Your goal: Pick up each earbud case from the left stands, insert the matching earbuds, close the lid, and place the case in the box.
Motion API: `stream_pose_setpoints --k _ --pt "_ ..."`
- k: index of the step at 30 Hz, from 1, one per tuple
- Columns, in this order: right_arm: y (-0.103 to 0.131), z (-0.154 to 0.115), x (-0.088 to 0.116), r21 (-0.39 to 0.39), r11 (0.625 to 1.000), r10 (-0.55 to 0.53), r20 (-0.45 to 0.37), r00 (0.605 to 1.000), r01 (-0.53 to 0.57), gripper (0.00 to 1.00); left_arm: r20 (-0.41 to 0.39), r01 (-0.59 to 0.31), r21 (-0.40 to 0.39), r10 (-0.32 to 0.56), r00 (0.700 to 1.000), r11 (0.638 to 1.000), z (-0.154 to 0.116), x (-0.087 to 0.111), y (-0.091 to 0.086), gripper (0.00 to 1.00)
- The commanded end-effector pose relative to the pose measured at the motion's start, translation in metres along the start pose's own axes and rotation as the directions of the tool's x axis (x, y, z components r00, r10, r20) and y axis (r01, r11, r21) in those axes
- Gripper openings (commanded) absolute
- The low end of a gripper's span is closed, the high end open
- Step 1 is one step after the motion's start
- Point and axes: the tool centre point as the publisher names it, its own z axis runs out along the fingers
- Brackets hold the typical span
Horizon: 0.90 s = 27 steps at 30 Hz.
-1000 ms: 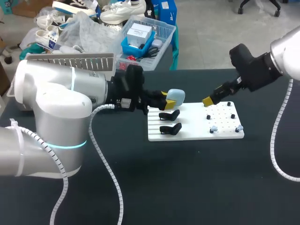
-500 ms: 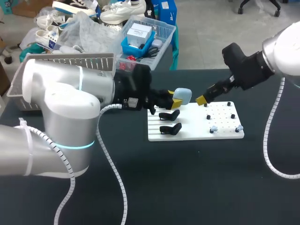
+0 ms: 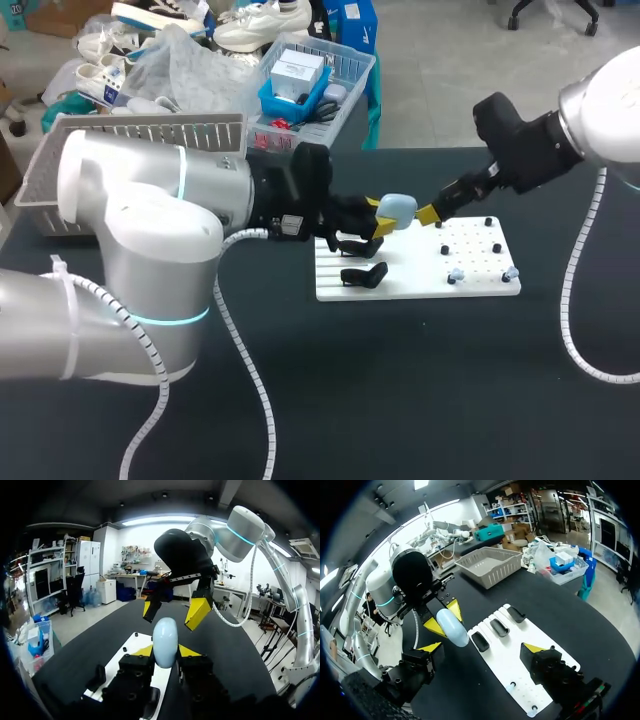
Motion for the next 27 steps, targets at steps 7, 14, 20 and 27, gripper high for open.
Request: stream_pose_setpoints --k 7,14,20,27 --pt "0.000 -0.001 0.003 0.008 1.000 0.004 0.010 1.000 -0.004 1.00 -0.001 -0.034 0.008 0.034 0.999 0.999 0.003 0.003 -0.007 0.00" --pt "0.000 -0.003 0.004 0.018 1.000 0.005 0.020 1.000 -0.005 1.00 -0.001 -0.036 0.012 0.036 0.999 0.999 0.003 0.003 -0.009 0.00" --pt "0.000 -0.004 0.004 0.026 1.000 0.006 0.023 1.000 -0.006 1.00 -0.002 -0.045 0.021 0.046 0.999 0.999 0.002 0.004 -0.013 0.00" --pt "0.001 -0.006 0.006 0.033 0.999 0.014 0.028 1.000 -0.015 1.00 0.004 -0.088 0.032 0.088 0.996 0.996 0.002 0.006 -0.020 0.00"
